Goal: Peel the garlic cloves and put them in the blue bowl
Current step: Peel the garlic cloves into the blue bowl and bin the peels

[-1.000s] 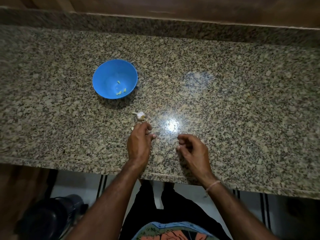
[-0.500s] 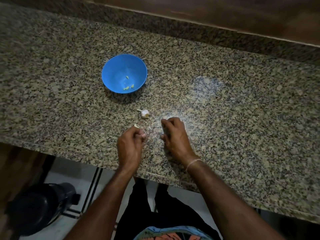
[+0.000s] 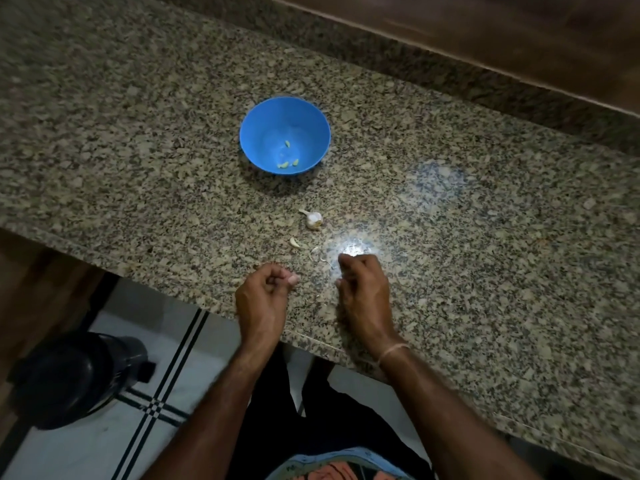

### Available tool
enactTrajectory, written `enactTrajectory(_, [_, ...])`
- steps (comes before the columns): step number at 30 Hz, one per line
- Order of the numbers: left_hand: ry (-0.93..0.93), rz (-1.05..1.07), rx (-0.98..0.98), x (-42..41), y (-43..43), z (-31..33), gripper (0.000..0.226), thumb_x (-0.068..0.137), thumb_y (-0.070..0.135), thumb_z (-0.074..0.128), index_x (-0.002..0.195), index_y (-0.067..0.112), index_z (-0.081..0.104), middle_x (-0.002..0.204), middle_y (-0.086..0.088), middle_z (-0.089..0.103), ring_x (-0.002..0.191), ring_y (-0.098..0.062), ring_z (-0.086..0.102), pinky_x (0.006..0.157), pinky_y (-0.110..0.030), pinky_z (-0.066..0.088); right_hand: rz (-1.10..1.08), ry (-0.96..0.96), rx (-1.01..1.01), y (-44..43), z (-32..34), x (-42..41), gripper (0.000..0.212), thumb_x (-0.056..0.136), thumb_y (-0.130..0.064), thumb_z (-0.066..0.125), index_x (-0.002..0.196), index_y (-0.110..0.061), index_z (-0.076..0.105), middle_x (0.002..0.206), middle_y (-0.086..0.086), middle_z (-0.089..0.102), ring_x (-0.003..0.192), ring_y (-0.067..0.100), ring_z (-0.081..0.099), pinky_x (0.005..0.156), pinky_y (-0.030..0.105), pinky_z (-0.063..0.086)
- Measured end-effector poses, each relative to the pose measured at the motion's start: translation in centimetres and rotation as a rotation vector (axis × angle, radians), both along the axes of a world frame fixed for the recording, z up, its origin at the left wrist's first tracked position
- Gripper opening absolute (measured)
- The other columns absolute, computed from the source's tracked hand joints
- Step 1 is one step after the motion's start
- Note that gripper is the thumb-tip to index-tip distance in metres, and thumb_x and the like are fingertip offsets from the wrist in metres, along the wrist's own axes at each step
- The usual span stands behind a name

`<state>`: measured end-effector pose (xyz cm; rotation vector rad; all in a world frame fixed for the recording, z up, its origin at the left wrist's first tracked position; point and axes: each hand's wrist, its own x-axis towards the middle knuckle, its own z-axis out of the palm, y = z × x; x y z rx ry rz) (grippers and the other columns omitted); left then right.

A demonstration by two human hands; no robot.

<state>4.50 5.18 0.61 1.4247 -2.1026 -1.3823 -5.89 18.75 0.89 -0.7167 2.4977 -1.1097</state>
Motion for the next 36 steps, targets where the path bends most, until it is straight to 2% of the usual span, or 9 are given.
enactTrajectory(5, [-0.018,-0.005,-0.003,-0.1,0.2,0.4,0.01,0.092,0.022,0.08,0.087,0.02,0.071,0.082,0.011,0.072,0.077,-0.004,0.068,0.059,-0.009,0.047,0.033,0.015,-0.02,-3.8,-1.0,-1.3,0.028,0.097,0.002,0.064,0.124,-0.001,0.066,0.117,0.014,0.058,0.103,0.026,0.059,0.091,0.036,0.055])
enactTrajectory(9, [0.0,0.005,0.004,0.0,0.0,0.3,0.011,0.089,0.024,0.082,0.088,0.019,0.072,0.083,0.009,0.073,0.078,-0.005,0.069,0.062,-0.015,0.052,0.087,0.005,-0.022,-3.3,-1.5,-2.3,0.05,0.093,-0.01,0.077,0.14,-0.009,0.058,0.128,0.002,0.049,0.114,0.008,0.043,0.091,0.003,0.043])
enactTrajectory(11, [0.014,0.007,0.009,0.2,0.0,0.2,0.012,0.089,0.025,0.082,0.089,0.019,0.072,0.084,0.009,0.073,0.078,-0.005,0.07,0.064,-0.018,0.055,0.152,0.092,0.034,-3.7,-2.0,-2.3,0.059,0.088,-0.015,0.083,0.141,-0.01,0.058,0.129,-0.001,0.049,0.113,0.003,0.036,0.089,-0.002,0.034])
enactTrajectory(14, [0.026,0.007,0.01,0.3,0.1,0.1,0.012,0.089,0.023,0.082,0.089,0.017,0.072,0.083,0.009,0.073,0.076,-0.003,0.069,0.061,-0.01,0.052,0.166,0.13,0.019,-4.9,-2.2,-1.5,0.048,0.087,-0.008,0.082,0.132,-0.009,0.067,0.122,-0.002,0.054,0.109,0.004,0.041,0.086,-0.004,0.036])
enactTrajectory(19, [0.028,0.006,0.008,0.6,0.0,0.1,0.014,0.089,0.027,0.082,0.087,0.019,0.071,0.081,0.01,0.073,0.076,-0.004,0.07,0.064,-0.015,0.056,0.07,0.173,-0.031,-5.6,-2.0,-1.5,0.007,0.093,-0.007,0.075,0.097,-0.013,0.074,0.096,-0.008,0.059,0.091,0.008,0.053,0.07,0.006,0.036])
enactTrajectory(24, [0.03,0.01,0.034,0.8,-0.3,0.3,0.012,0.089,0.023,0.082,0.088,0.019,0.07,0.082,0.01,0.072,0.078,-0.006,0.07,0.067,-0.019,0.057,0.09,0.229,0.077,-6.1,-1.3,-1.5,0.013,0.091,0.0,0.067,0.089,-0.013,0.07,0.09,-0.004,0.059,0.086,0.012,0.05,0.065,0.009,0.027])
enactTrajectory(31, [0.039,0.015,0.065,0.9,-0.5,0.1,0.012,0.089,0.023,0.081,0.088,0.019,0.07,0.084,0.007,0.072,0.082,-0.011,0.071,0.076,-0.03,0.062,0.205,0.331,0.312,-6.4,-1.4,-1.5,0.011,0.101,-0.004,0.059,0.11,-0.009,0.063,0.106,0.007,0.06,0.093,0.015,0.038,0.074,0.028,0.038])
enactTrajectory(34, [0.053,0.015,0.058,1.2,-0.5,0.4,0.013,0.089,0.025,0.082,0.089,0.019,0.071,0.085,0.007,0.073,0.083,-0.011,0.071,0.074,-0.027,0.061,0.209,0.25,0.34,-5.4,-0.7,-0.9,0.011,0.105,-0.006,0.05,0.107,-0.009,0.06,0.103,0.003,0.054,0.093,0.016,0.042,0.076,0.026,0.037])
enactTrajectory(36, [0.069,0.021,0.066,1.6,-0.5,0.5,0.013,0.089,0.025,0.082,0.088,0.019,0.071,0.085,0.007,0.073,0.083,-0.011,0.071,0.074,-0.028,0.062,0.124,0.081,0.211,-4.6,0.0,0.1,0.019,0.103,-0.001,0.046,0.092,-0.01,0.059,0.095,0.002,0.059,0.084,0.021,0.052,0.073,0.026,0.042])
